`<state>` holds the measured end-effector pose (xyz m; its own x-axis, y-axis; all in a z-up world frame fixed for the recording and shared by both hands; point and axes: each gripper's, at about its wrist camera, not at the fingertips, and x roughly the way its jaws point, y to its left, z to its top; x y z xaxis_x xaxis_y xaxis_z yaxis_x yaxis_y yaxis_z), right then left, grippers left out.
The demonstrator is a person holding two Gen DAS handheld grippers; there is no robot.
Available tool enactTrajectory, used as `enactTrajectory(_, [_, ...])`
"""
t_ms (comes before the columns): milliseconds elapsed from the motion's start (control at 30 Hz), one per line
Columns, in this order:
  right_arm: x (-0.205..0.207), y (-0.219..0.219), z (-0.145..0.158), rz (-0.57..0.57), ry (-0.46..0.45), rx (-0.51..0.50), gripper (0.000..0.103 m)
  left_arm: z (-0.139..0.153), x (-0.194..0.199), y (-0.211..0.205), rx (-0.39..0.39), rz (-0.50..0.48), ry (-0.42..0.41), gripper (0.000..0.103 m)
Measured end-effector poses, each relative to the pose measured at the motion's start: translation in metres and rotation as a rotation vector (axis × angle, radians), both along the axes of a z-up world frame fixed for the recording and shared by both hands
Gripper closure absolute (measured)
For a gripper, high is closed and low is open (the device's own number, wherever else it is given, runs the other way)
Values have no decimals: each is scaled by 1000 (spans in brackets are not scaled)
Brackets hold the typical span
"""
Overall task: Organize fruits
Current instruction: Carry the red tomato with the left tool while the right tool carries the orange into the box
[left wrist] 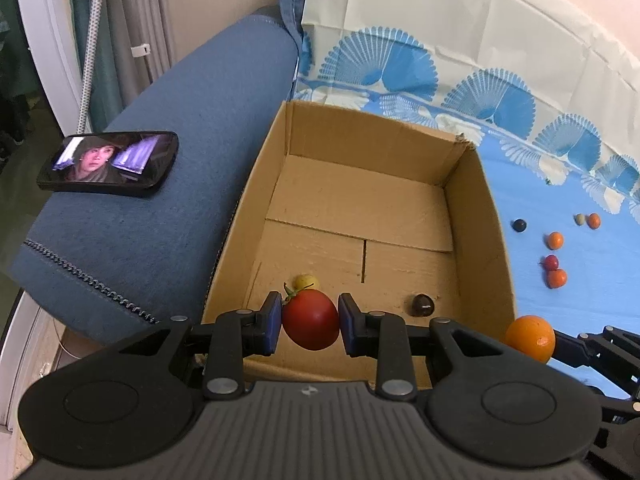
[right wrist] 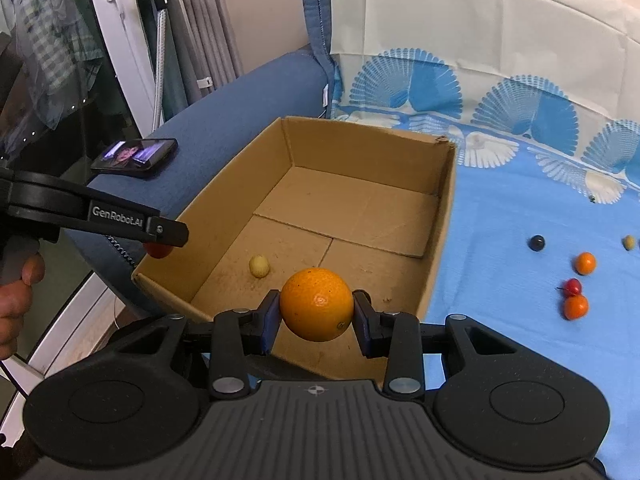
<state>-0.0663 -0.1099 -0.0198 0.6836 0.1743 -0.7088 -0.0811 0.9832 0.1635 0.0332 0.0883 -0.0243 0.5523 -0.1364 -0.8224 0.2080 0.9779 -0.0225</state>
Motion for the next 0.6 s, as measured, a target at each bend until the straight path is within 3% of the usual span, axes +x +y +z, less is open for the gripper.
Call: enactTrajectory(600, [62, 13, -49, 56, 88, -45, 64, -64, 59, -13, 63, 3, 103, 69])
